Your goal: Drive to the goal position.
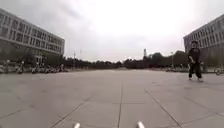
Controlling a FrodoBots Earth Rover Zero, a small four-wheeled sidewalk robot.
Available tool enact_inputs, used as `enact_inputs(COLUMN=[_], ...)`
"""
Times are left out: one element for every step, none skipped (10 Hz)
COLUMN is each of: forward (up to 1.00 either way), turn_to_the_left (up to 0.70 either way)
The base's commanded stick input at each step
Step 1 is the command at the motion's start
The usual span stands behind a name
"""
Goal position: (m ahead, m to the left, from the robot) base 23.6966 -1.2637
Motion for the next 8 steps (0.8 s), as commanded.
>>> enact_inputs(forward=[0.50, 0.50, 0.50, 0.50, 0.50, 0.50, 0.50, 0.50], turn_to_the_left=[0.00, 0.00, 0.00, 0.00, 0.00, 0.00, 0.00, 0.00])
